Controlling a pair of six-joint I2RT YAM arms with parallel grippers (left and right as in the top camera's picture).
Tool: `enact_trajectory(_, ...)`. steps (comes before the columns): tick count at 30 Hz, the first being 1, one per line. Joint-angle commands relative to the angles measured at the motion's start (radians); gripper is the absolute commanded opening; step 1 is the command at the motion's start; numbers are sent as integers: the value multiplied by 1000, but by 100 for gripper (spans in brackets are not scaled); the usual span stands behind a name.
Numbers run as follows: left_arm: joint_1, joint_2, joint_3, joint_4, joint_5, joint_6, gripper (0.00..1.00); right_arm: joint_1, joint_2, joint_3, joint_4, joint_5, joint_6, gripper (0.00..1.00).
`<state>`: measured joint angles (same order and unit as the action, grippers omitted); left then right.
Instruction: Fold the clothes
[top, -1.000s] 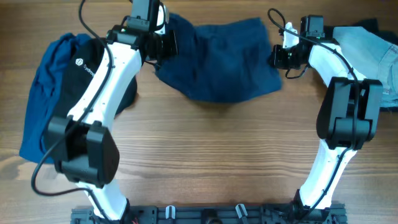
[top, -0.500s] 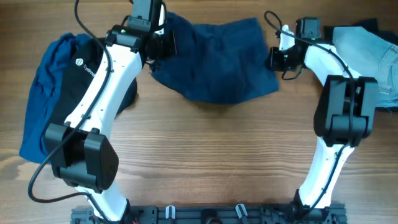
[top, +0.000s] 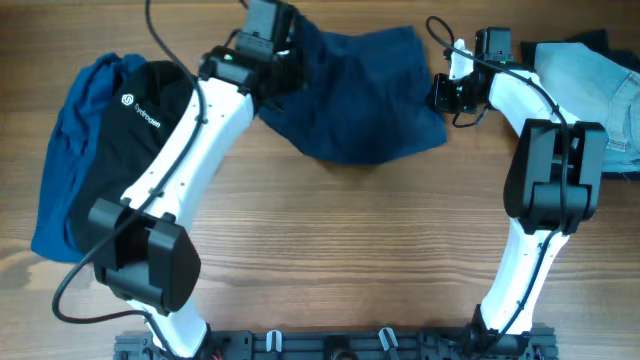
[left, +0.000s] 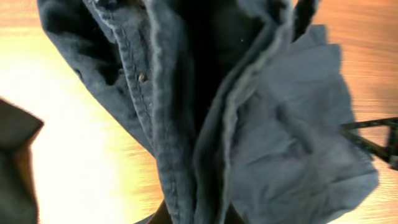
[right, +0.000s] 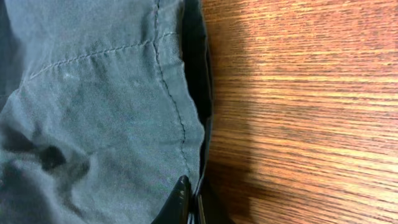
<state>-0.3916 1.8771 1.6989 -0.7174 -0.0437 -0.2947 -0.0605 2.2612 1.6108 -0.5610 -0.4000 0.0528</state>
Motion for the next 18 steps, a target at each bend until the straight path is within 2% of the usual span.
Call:
enact_trajectory(1, -48, -32, 24, 55, -29, -20, 3, 2, 58, -1, -8, 34, 11, 4)
enact_trajectory(9, -101, 27, 24, 138, -14, -80, 4, 2, 58, -1, -13, 34, 10, 4)
enact_trajectory(18, -179, 132, 24, 334, -6, -111, 4, 3, 58, -1, -18, 34, 6, 5)
